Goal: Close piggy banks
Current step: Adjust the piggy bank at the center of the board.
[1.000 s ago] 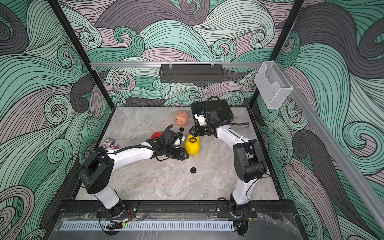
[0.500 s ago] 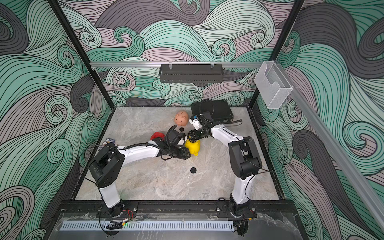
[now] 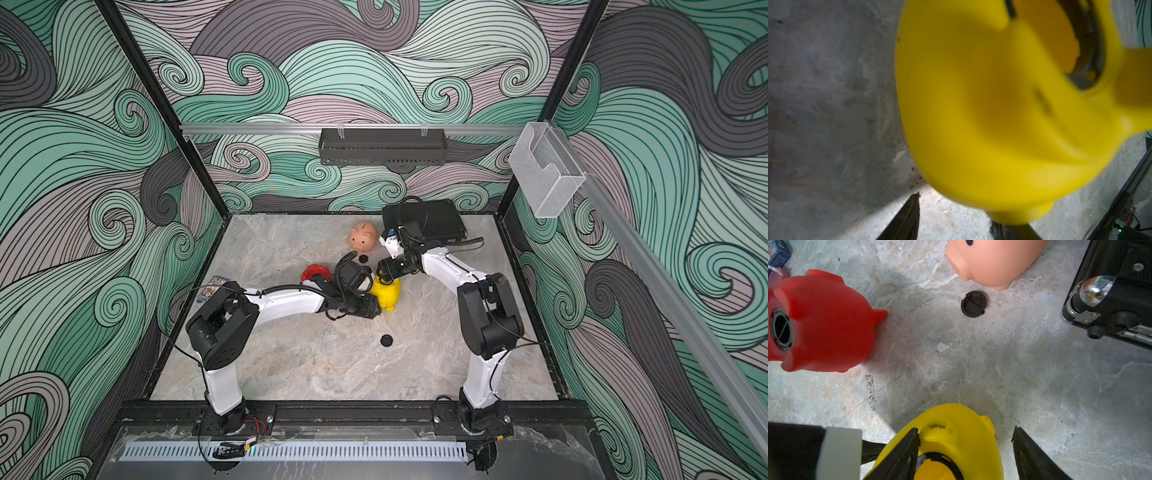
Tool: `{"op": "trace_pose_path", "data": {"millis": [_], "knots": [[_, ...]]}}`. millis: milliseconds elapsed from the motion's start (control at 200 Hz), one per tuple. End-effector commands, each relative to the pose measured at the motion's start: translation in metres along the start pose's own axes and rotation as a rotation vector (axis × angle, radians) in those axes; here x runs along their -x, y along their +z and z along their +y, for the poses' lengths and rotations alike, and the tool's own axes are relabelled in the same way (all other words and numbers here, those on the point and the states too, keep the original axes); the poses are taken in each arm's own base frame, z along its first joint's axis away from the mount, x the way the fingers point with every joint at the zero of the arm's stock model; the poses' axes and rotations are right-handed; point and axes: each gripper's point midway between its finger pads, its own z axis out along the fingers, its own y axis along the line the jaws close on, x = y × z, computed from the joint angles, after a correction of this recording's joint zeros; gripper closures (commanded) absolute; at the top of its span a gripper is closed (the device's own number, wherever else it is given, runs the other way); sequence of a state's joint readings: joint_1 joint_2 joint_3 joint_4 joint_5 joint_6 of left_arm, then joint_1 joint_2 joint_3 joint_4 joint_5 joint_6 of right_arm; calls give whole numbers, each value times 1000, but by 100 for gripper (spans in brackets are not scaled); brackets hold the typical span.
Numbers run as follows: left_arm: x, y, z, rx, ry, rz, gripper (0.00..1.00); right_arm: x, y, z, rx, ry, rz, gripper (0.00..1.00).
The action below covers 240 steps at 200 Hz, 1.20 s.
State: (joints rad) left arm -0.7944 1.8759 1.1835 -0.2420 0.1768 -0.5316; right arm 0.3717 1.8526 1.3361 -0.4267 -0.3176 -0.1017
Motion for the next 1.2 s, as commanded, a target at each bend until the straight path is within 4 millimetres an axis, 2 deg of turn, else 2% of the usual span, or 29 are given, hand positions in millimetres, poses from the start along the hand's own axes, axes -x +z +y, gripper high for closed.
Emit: {"op": "trace_pose_path", "data": {"millis": [0, 115, 305, 415, 600, 841, 1071, 1196], "knots": [[8, -2, 3, 46, 11, -17, 42, -12, -7, -11, -69, 16, 54, 28], [7, -4, 11, 83, 3, -19, 42, -14, -13, -12, -89, 23, 53, 28], [6, -15, 20, 118, -14, -32, 41, -3, -26, -6, -77, 26, 14, 28], [4, -23, 15, 90, -13, -42, 42, 8, -27, 0, -43, 31, -7, 28], [2, -32, -8, -29, 7, -50, 41, 23, -22, 6, 10, 42, -29, 29], [3, -23, -17, -73, 8, -40, 41, 28, -8, 9, 60, 65, -28, 29], [11, -8, -23, -79, 8, -39, 41, 16, 8, 6, 60, 67, 21, 30], [13, 0, -20, -69, 3, -38, 41, 8, 13, -2, 16, 76, 52, 30]]}}
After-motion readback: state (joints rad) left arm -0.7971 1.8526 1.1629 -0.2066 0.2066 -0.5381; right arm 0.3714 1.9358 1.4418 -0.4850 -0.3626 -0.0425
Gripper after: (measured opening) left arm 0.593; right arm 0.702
